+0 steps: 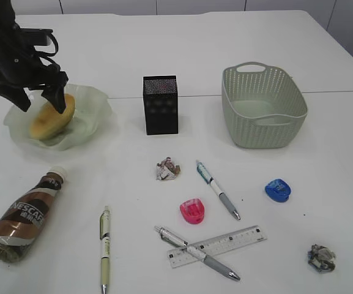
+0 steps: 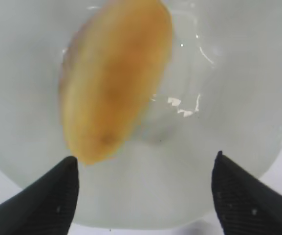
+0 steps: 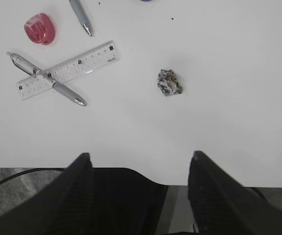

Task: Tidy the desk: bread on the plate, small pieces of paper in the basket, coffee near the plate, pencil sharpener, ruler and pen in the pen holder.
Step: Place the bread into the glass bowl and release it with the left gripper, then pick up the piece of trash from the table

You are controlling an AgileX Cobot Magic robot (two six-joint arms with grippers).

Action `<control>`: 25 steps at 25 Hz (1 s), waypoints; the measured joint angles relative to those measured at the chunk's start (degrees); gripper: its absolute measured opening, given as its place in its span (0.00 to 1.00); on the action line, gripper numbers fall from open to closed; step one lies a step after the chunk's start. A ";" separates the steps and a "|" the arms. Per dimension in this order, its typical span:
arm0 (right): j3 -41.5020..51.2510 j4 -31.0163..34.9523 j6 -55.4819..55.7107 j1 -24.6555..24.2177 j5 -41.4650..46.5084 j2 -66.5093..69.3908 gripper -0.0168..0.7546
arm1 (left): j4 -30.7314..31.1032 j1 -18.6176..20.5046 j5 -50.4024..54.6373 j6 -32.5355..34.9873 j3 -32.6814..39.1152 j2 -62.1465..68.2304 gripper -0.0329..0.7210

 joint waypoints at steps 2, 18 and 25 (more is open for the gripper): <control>0.00 -0.09 0.00 0.00 0.00 0.00 0.61 | 0.00 0.00 1.14 0.00 0.00 0.00 0.85; 0.11 -4.34 0.00 0.00 0.00 2.07 0.61 | 0.33 0.00 5.96 0.00 7.06 -18.11 0.79; 6.08 -3.22 0.00 2.91 -1.23 2.07 0.61 | 0.79 0.00 6.35 0.00 23.87 -35.65 0.78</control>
